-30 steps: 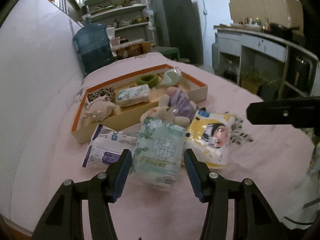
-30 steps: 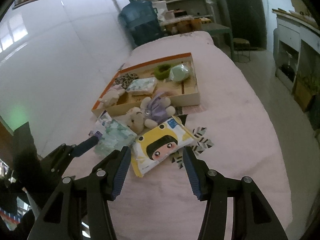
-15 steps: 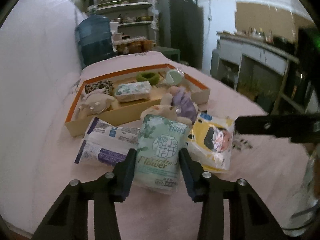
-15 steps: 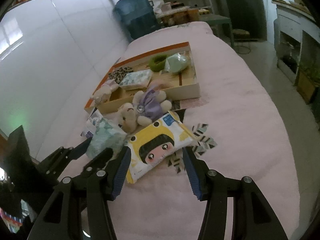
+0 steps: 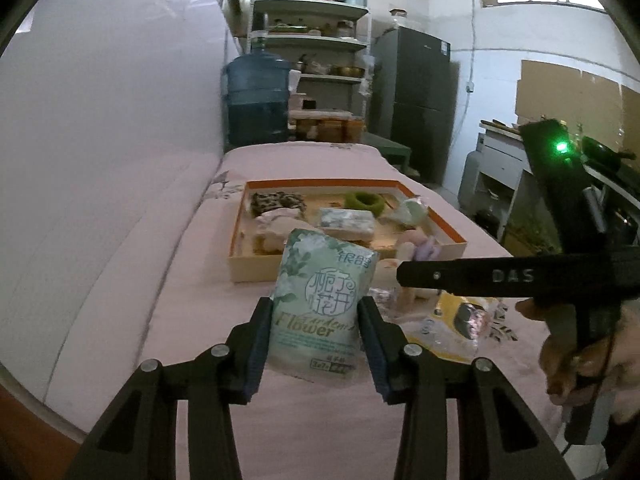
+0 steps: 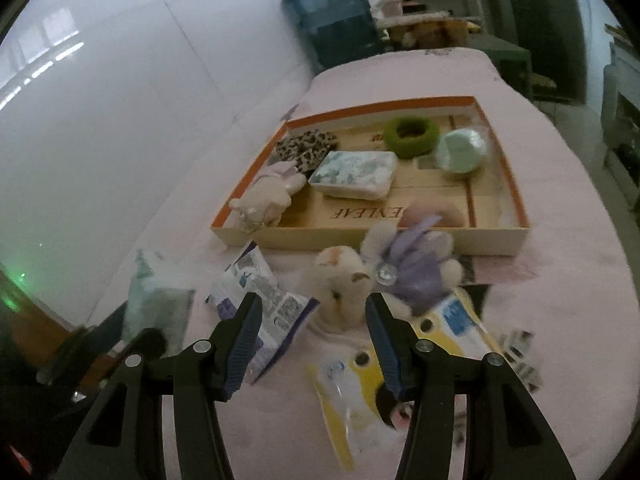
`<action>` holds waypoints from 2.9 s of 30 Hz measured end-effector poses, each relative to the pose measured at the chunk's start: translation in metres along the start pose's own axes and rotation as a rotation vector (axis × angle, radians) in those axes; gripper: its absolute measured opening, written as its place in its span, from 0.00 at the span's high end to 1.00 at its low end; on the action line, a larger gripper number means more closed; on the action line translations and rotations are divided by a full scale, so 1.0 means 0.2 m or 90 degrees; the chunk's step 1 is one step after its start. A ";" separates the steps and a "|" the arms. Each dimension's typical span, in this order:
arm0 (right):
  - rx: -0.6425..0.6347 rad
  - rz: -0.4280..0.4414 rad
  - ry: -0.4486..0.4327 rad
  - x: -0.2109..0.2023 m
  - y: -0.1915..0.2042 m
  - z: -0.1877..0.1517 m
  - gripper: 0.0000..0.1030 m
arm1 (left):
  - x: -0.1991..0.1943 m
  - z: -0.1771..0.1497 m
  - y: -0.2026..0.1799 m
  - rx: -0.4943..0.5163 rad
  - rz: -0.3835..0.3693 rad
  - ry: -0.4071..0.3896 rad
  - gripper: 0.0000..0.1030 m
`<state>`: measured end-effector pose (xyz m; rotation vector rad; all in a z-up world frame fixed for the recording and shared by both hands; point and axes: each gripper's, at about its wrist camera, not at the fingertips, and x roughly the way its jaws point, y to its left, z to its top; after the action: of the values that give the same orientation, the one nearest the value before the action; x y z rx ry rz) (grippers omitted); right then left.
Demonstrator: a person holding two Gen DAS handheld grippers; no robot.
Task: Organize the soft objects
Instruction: 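Grasp the lavender-dressed plush bunny with the right tool while the left tool holds the tissue pack, then carry the tissue pack and lavender plush toward the tray box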
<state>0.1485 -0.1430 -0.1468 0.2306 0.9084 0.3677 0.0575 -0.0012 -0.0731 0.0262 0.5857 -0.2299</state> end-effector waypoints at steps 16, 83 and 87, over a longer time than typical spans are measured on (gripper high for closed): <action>-0.032 -0.071 0.025 0.18 0.01 0.07 0.55 | 0.05 -0.01 0.10 -0.028 -0.023 0.004 0.58; -0.088 -0.072 -0.151 -0.47 0.08 0.33 0.82 | 0.04 0.53 -0.04 -0.055 -0.021 -0.072 0.58; -0.091 -0.070 -0.154 -0.45 0.05 0.39 0.81 | 0.11 0.59 -0.05 -0.060 -0.018 -0.069 0.58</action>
<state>0.1591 -0.1733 -0.0312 0.0897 0.6501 0.2940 0.1370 -0.0250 0.0141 -0.0846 0.4886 -0.2297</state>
